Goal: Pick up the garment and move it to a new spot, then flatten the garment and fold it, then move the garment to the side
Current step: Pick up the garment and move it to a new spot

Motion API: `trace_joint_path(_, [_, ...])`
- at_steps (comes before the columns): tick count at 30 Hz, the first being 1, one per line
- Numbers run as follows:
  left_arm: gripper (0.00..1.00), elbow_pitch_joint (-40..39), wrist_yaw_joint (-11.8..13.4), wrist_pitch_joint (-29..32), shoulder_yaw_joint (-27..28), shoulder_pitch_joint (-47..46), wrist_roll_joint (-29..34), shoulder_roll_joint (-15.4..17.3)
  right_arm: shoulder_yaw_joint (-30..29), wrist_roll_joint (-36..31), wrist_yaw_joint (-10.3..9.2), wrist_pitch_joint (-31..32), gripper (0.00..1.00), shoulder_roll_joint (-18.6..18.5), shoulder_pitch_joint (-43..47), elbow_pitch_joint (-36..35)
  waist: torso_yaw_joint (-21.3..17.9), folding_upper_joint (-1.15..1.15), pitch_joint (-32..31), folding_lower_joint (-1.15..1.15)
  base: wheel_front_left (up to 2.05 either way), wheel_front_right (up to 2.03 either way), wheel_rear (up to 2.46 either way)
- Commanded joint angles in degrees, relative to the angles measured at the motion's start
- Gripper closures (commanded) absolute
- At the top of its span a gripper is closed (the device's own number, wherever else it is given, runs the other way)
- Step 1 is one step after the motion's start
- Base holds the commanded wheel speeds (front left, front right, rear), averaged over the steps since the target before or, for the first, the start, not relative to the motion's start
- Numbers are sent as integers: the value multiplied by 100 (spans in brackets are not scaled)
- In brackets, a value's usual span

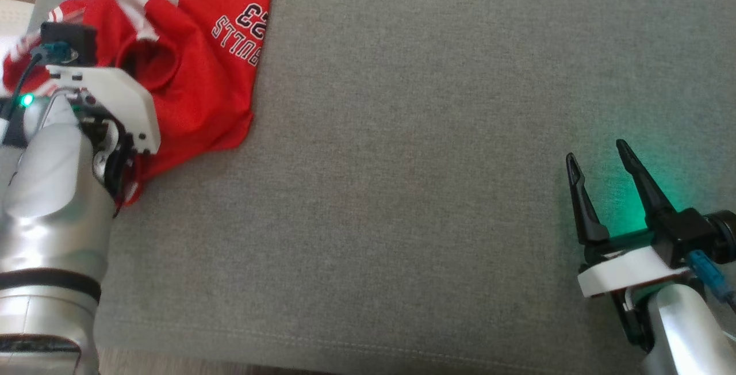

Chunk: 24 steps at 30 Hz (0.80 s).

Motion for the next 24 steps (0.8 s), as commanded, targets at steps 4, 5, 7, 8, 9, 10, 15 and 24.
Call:
trace_joint_path(4, [100,-500,16,-841,-16,-433,168,309,97,45,43,-63,0,35,-34,-101,82,0,-264,-1,0,0,0])
trace_joint_path(5, [100,-581,1,-956,-46,-470,182,309,115,49,43,-63,0,68,-31,-80,84,0,-352,-1,0,0,0])
trace_joint_path(7, [100,-769,-38,-1100,-106,-534,196,319,158,57,43,-63,0,153,-17,-32,68,0,-561,-1,0,0,0])
trace_joint_path(8, [100,-872,-61,-1138,-144,-562,208,337,176,61,43,-63,0,201,-6,-10,55,0,-669,-1,0,0,0])
trace_joint_path(9, [100,-988,-84,-1156,-182,-589,213,349,198,64,43,-63,0,249,7,15,36,0,-787,-1,0,0,0])
trace_joint_path(10, [100,-1120,-106,-1152,-215,-608,206,353,217,63,43,-63,0,293,23,35,17,0,-888,-1,0,0,0])
trace_joint_path(15, [100,-1880,-207,-978,-418,-616,123,430,297,65,43,-63,0,497,141,143,-203,0,-1409,-1,0,0,0])
trace_joint_path(24, [100,-3166,-273,-540,-817,-547,-380,617,437,83,43,-63,0,702,273,208,-906,0,-1937,-1,0,0,0])
